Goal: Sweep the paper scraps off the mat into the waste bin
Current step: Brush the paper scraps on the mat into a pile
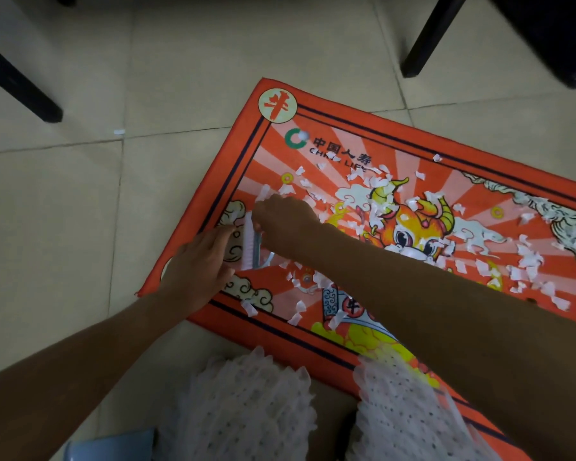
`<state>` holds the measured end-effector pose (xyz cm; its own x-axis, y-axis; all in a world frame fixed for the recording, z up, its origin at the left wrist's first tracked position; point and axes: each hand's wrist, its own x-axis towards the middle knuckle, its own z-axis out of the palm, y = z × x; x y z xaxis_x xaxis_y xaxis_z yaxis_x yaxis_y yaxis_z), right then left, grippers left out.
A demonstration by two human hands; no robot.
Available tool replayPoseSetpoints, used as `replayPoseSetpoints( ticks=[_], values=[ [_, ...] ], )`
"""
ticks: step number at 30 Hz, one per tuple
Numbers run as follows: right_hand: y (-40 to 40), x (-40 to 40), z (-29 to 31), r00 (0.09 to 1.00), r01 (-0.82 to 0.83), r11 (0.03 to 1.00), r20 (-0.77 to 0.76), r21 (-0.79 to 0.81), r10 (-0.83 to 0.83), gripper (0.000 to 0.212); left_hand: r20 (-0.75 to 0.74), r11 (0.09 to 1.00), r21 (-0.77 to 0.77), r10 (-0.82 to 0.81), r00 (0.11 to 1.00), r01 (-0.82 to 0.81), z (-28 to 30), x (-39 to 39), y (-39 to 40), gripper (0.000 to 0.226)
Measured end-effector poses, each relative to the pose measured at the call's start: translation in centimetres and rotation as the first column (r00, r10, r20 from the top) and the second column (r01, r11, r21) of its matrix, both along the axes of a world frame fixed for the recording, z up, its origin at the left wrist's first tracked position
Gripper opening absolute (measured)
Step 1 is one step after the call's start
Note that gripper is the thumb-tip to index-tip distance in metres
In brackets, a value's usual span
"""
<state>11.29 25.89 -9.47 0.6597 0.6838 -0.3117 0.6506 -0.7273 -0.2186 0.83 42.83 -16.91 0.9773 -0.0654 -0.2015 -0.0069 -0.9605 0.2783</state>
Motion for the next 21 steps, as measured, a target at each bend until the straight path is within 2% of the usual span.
replayPoseSetpoints(
  ticks=[7, 12, 18, 21],
  values=[
    [-1.4, 0.9, 1.7, 0.997, 0.044, 0.986, 0.075, -0.159, -0.033, 0.041, 0.014, 0.999, 0.037, -0.023, 1.0, 0.022, 0.2, 0.1, -0.1, 0.077],
    [-4.0, 2.6, 2.2, 0.987, 0.104, 0.965, 0.143, -0.241, -0.07, 0.034, 0.012, 1.0, 0.029, -0.012, 1.0, 0.012, 0.3, 0.1, -0.4, 0.074],
    [-5.5, 3.6, 2.0, 0.988, 0.125, 0.983, 0.112, -0.133, -0.11, 0.029, 0.011, 1.0, 0.02, -0.021, 1.0, 0.02, 0.1, -0.2, 0.3, 0.073],
    [-4.6, 2.9, 1.4, 0.997, 0.08, 0.997, 0.025, -0.025, -0.079, 0.028, 0.017, 1.0, 0.009, -0.005, 1.0, 0.005, 0.1, -0.6, 0.6, 0.072]
  ],
)
